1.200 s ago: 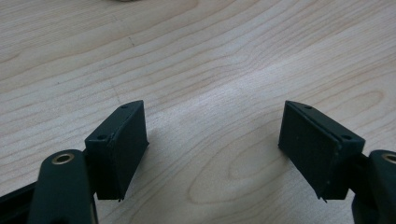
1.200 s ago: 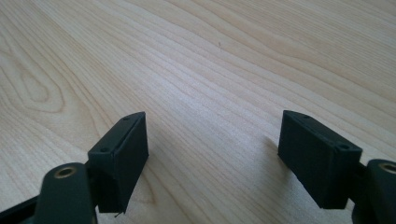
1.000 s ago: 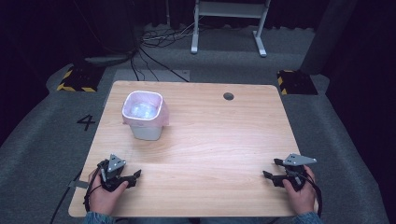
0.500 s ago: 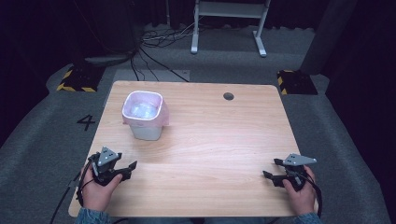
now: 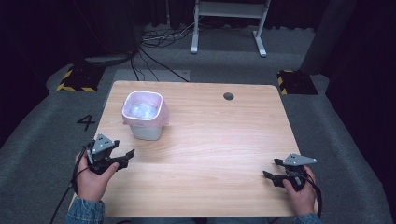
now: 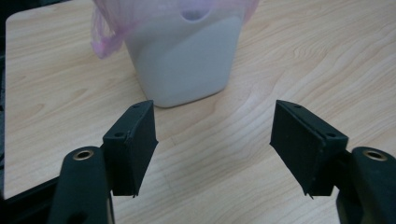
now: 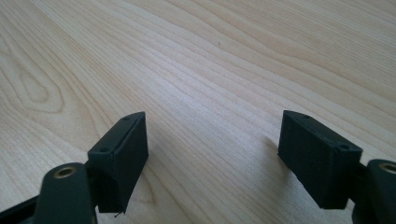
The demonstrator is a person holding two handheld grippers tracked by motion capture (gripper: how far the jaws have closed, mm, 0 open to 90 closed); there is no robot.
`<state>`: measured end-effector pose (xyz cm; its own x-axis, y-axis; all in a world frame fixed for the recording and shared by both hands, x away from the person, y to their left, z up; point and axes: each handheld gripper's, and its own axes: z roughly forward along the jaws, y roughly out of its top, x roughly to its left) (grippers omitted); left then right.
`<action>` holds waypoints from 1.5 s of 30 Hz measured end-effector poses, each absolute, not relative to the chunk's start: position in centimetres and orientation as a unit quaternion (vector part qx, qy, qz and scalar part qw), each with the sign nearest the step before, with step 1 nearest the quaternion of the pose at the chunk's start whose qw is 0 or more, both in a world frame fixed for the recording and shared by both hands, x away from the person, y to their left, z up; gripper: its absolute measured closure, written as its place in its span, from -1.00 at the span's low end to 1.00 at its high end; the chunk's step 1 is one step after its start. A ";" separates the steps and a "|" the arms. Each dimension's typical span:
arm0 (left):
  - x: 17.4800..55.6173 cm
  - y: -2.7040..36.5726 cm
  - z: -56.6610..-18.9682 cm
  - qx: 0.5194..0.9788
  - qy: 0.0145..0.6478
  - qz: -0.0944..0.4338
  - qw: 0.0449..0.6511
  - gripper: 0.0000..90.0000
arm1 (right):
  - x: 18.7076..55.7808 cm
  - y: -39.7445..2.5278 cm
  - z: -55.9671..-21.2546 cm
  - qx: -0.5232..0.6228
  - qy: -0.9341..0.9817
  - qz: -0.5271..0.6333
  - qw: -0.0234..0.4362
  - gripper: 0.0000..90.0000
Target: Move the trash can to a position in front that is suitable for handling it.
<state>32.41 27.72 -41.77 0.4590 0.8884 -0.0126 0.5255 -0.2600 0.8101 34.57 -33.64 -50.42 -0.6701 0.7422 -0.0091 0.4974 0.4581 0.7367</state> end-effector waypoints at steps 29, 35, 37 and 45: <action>40.2 27.7 -36.4 0.748 0.448 0.269 0.409 -0.47 | 34.6 -33.6 -50.4 0.373 0.836 0.366 0.168 -0.46; 42.5 28.0 -37.1 0.738 0.469 0.263 0.408 -0.52 | 34.6 -33.6 -50.4 0.373 0.836 0.366 0.168 -0.47; 43.1 27.9 -37.5 0.736 0.474 0.266 0.404 -0.52 | 34.6 -33.6 -50.4 0.373 0.836 0.366 0.168 -0.46; 44.0 26.7 -38.2 0.729 0.484 0.264 0.405 -0.46 | 34.6 -33.6 -50.4 0.373 0.836 0.365 0.168 -0.46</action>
<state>43.98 26.71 -38.24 0.3914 0.9202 -0.0077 0.4921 -0.2022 0.8468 34.57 -33.63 -50.41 -0.6648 0.7470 -0.0087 0.5009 0.4543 0.7367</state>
